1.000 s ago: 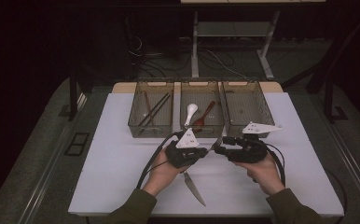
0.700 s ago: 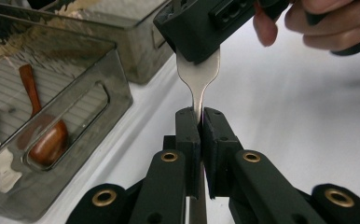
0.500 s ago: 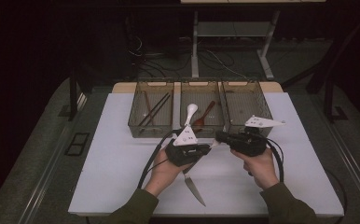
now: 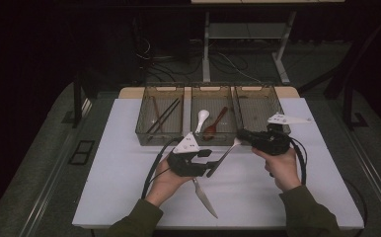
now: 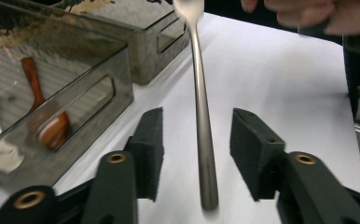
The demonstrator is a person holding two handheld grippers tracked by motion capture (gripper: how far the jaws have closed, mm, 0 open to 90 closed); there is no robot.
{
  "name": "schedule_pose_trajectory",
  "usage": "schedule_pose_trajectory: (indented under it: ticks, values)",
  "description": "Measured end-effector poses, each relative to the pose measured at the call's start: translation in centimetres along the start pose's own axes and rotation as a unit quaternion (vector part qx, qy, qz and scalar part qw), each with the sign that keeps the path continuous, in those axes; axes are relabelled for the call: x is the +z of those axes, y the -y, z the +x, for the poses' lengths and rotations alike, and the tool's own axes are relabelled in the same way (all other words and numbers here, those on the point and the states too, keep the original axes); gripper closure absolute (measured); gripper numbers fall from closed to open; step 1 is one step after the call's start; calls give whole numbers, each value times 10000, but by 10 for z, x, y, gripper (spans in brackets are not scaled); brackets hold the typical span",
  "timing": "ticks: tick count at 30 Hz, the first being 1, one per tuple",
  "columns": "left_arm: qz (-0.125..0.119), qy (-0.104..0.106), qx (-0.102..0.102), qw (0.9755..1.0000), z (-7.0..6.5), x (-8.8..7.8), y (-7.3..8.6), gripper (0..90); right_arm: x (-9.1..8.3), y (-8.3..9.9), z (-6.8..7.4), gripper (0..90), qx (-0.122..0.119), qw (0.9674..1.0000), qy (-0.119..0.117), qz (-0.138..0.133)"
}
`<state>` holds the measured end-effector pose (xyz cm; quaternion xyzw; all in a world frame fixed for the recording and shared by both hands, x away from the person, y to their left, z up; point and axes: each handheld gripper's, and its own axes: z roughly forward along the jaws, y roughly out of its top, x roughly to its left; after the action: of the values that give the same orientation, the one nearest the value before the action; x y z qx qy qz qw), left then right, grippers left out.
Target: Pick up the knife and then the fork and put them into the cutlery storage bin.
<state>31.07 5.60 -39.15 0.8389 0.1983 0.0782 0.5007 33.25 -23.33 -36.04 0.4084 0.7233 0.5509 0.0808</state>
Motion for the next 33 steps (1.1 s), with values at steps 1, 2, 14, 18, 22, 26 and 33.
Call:
schedule_pose_trajectory:
  ticks: [1, 2, 14, 18, 22, 26, 33]
  values:
    - [17, -26, -6, 10000, 1, -3, 2, 520, -3, -3, -3, 876, -26, 10000, 42, -9]
    - [29, -26, -35, 10000, 3, -5, 5, 509, -6, -6, -5, 876, -53, 9999, 89, 5]
    - [169, -32, -302, 9994, 9, -41, 48, 355, -43, -50, -45, 877, -37, 9974, 636, -336]
    - [204, -62, -292, 9993, 10, -52, 59, 309, -57, -67, -56, 877, -102, 9949, 893, -451]
    - [270, -147, -327, 9990, 14, -64, 72, 228, -68, -80, -68, 877, -118, 9915, 1187, -522]
    - [293, -235, -478, 9982, 17, -73, 81, 154, -75, -89, -85, 877, -61, 9874, 1474, -573]
    - [365, -249, -484, 9978, 16, -70, 83, 84, -51, -82, -112, 876, 63, 9840, 1774, -157]
